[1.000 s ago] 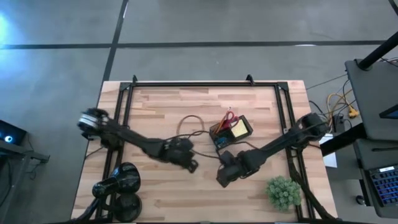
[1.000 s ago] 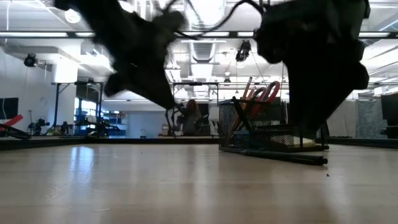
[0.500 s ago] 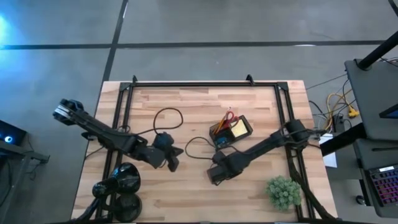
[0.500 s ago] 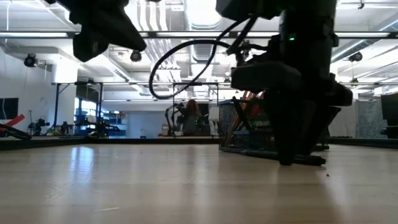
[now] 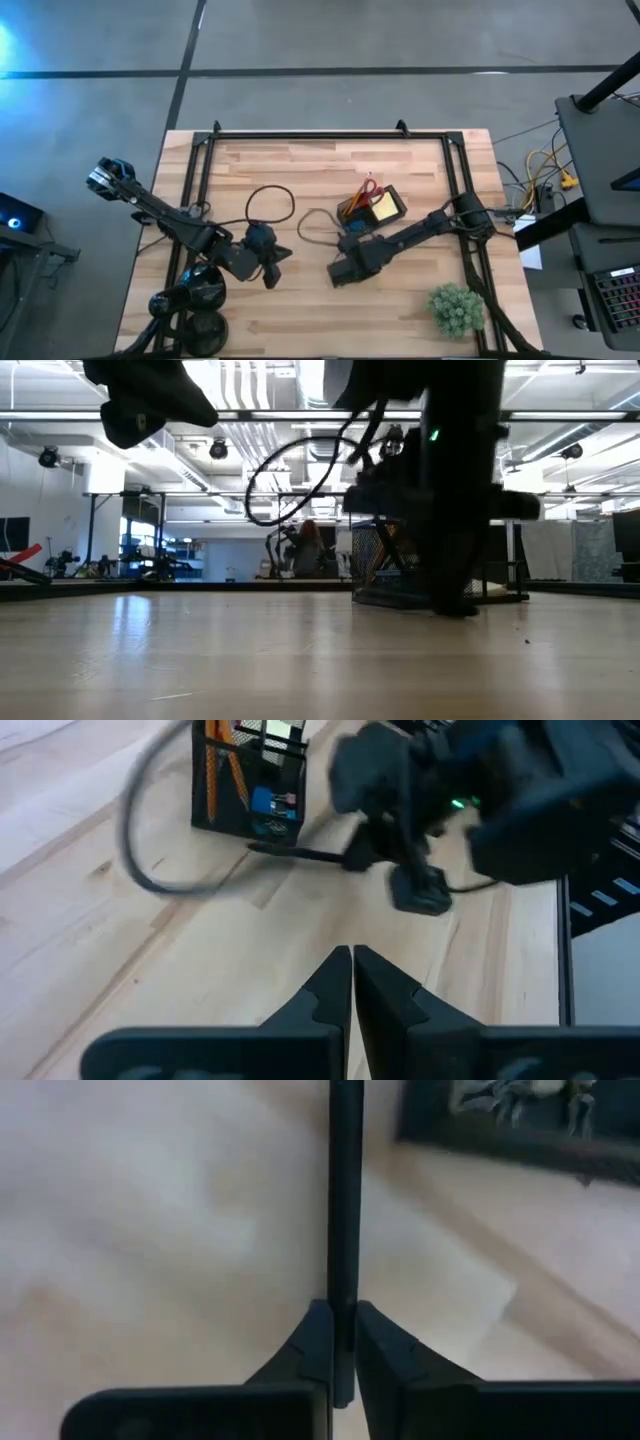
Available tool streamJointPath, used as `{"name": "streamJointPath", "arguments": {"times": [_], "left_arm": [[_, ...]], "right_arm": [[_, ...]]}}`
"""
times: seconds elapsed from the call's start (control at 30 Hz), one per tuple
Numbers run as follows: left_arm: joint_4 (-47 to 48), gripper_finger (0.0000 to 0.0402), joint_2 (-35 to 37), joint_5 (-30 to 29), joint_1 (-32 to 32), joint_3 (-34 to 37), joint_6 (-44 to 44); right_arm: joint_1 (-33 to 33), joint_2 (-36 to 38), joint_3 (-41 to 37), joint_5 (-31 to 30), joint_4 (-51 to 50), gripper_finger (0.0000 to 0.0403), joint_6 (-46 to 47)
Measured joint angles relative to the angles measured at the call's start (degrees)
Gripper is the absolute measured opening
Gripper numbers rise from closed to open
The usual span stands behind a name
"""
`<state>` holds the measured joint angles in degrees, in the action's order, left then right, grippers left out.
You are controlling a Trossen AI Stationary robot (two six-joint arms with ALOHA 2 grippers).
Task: Pick and place office supplies into organizer
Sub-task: Put the pen into the desk organizer
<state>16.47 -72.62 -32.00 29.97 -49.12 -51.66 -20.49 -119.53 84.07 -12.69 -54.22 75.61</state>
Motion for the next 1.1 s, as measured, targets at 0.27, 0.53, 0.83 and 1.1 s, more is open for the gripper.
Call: {"name": "streamJointPath", "arguments": {"times": [0.27, 0.53, 0.83, 1.1], "left_arm": [[0.1, 0.0, 0.0, -4.3, 0.1, 0.0, 0.4], [0.7, 0.0, 0.1, -5.9, 0.1, 0.0, 2.8], [3.0, 0.0, 1.3, -4.0, 1.8, 0.1, 0.6], [3.6, 0.0, 1.0, -3.6, 3.9, 0.4, -6.4]], "right_arm": [[-6.3, 6.5, 17.1, -5.3, -24.8, 0.0013, -11.2], [-6.0, 7.8, 23.1, -9.6, -36.1, 0.0013, -40.8], [3.1, 7.5, 13.9, -25.2, -35.4, 0.0013, -64.5], [7.0, 11.0, 13.7, -42.5, -35.7, 0.0013, -82.3]]}}
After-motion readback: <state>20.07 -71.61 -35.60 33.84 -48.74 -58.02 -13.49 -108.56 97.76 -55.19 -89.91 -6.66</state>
